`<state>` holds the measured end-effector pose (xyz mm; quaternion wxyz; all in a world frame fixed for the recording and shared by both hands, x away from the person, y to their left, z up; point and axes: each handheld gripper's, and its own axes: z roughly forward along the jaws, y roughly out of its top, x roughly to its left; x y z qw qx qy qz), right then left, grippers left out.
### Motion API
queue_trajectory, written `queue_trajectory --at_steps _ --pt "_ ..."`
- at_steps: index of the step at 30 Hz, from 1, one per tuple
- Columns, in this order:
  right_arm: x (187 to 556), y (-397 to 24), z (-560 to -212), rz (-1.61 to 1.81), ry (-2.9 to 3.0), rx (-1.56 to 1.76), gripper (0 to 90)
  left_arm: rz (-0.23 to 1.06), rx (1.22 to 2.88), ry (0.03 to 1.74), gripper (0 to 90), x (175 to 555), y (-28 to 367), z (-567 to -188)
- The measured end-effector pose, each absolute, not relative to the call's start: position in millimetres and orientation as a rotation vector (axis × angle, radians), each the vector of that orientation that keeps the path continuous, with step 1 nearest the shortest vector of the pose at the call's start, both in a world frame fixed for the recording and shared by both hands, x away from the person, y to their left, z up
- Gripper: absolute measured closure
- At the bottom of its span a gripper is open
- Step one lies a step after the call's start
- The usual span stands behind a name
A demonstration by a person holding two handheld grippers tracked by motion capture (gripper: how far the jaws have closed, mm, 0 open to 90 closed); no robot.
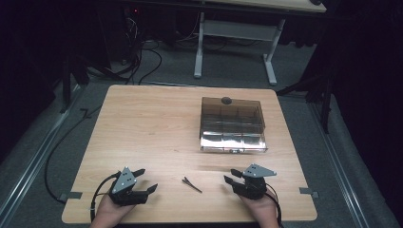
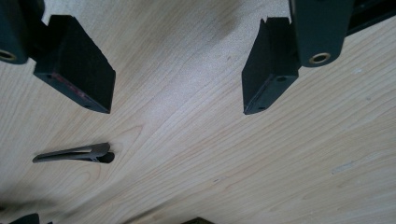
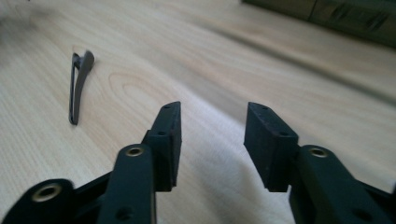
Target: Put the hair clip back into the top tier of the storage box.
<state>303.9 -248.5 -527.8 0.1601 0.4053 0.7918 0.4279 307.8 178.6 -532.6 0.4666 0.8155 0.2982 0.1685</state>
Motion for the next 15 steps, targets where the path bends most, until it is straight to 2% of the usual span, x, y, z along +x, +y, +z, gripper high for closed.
queue_trajectory --at_steps 15 --pt "305.9 -245.2 -529.1 1.181 2.288 1.166 55.9 0.424 1.991 0.731 26.4 306.5 179.2 -532.6"
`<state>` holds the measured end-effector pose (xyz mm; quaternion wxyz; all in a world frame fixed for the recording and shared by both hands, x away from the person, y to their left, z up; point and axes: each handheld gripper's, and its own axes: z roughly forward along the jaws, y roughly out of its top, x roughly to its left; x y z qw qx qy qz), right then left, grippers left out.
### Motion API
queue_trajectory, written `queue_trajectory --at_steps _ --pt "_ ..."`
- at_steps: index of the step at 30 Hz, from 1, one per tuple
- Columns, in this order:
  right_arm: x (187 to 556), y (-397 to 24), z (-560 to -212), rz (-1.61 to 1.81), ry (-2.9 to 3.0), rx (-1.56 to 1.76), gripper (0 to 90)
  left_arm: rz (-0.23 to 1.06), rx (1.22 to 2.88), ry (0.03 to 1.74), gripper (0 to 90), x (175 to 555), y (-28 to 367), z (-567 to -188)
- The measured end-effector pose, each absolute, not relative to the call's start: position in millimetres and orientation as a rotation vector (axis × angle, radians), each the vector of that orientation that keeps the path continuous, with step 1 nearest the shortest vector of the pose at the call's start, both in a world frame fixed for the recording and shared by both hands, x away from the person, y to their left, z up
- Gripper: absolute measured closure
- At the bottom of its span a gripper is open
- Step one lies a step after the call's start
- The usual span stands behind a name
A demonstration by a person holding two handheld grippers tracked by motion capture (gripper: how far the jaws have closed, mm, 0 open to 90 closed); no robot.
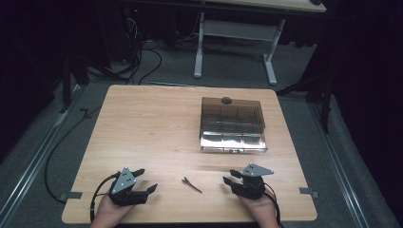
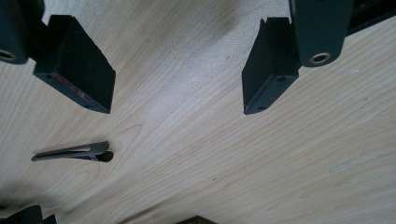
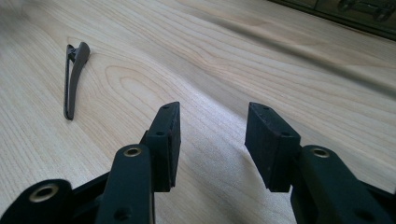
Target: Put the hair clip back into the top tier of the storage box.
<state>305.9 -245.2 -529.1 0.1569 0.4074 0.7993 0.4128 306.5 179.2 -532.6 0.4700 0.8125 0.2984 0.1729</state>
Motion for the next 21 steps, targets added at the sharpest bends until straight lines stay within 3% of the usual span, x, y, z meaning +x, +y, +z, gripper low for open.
queue_trajectory --at_steps 12,21 --pt "304 -239 -526 1.192 2.327 1.155 60.1 0.417 1.995 0.727 26.4 307 179 -533" --pt "301 -209 -519 1.251 2.402 1.085 59.8 0.413 1.995 0.721 26.4 306 180 -532"
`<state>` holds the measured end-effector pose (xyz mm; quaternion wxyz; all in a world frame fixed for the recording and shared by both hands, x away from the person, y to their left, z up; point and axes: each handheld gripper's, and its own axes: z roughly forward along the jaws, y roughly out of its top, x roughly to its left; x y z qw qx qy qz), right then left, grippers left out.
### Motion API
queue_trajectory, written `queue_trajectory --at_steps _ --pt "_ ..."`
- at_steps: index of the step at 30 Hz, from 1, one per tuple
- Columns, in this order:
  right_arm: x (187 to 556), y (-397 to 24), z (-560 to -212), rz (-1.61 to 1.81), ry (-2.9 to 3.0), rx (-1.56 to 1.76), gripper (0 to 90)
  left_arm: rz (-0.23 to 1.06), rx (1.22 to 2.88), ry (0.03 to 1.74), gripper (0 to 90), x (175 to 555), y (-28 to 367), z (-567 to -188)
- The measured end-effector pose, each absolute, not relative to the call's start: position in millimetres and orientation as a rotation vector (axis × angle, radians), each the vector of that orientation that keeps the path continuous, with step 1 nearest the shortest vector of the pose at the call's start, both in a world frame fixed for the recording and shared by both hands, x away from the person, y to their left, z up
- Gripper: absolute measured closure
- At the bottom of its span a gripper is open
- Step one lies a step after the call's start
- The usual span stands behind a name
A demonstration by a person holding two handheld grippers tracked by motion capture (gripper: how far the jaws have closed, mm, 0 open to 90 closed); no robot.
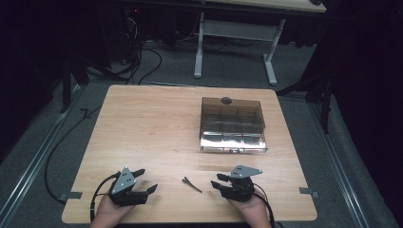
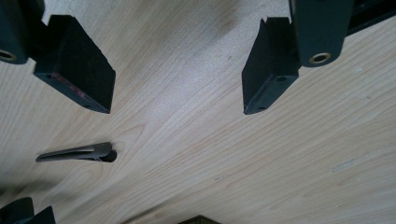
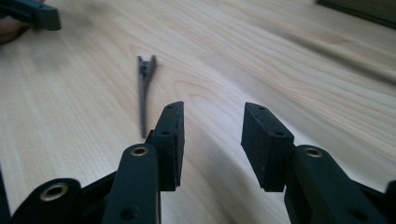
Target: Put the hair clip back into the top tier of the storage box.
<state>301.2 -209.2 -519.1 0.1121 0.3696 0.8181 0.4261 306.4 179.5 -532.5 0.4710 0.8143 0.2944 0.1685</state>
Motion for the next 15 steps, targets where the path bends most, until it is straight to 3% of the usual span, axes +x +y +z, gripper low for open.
queue_trajectory --at_steps 15 --pt "301 -153 -527 1.247 2.51 0.929 64.5 0.41 1.998 0.717 26.4 306 179 -532"
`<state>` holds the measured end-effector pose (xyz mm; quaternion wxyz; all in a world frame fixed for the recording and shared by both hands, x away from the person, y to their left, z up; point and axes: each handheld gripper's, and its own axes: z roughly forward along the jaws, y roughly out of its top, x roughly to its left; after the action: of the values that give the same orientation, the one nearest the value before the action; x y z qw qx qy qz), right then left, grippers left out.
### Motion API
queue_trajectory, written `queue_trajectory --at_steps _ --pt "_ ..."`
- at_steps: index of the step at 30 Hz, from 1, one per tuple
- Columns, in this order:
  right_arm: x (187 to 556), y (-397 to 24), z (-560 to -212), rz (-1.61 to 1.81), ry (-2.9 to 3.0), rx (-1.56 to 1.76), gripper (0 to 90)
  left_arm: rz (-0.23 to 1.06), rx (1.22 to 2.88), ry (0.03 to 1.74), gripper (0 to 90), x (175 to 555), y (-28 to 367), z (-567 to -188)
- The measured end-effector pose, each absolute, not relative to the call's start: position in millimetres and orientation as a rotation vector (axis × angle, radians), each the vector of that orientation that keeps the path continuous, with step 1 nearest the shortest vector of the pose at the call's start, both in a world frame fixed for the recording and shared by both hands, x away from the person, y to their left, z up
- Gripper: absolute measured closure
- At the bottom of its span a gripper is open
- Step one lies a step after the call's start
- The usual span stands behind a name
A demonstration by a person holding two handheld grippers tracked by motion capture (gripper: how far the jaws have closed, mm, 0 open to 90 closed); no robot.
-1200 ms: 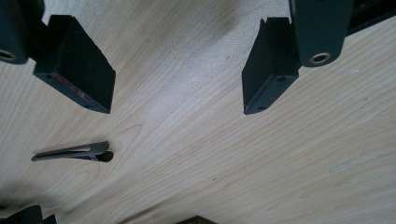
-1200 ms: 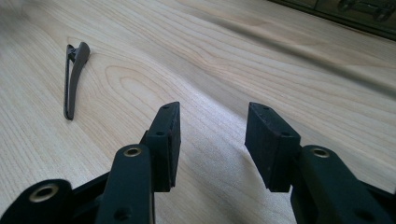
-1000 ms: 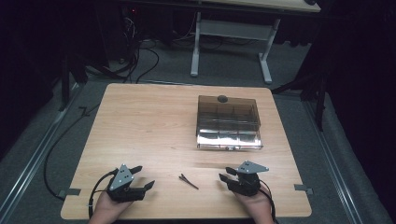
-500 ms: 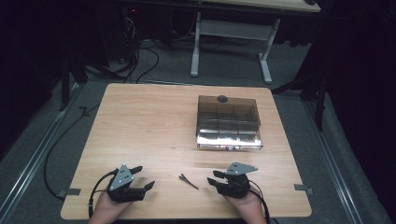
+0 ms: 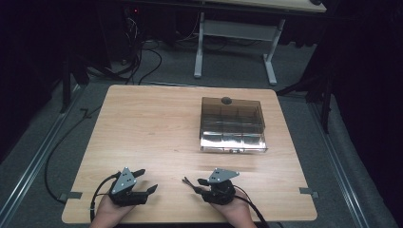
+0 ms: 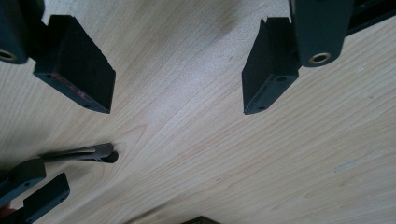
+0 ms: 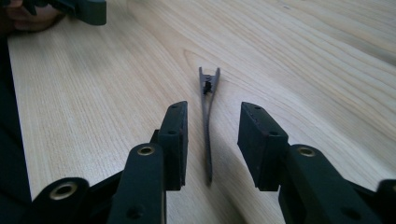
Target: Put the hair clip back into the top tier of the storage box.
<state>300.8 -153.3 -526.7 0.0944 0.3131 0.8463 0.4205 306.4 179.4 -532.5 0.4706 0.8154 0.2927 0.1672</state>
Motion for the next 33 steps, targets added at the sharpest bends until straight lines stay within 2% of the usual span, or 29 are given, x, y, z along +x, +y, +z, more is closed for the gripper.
queue_trajectory --at_steps 13,24,33 --pt "301 -141 -532 1.169 2.535 0.894 80.5 0.412 2.002 0.723 26.4 307 179 -533" --pt "303 -140 -532 1.147 2.535 0.913 87.5 0.411 2.006 0.726 26.4 307 179 -533" --pt "300 -145 -527 1.19 2.502 0.905 87.9 0.411 2.007 0.735 26.5 308 178 -533"
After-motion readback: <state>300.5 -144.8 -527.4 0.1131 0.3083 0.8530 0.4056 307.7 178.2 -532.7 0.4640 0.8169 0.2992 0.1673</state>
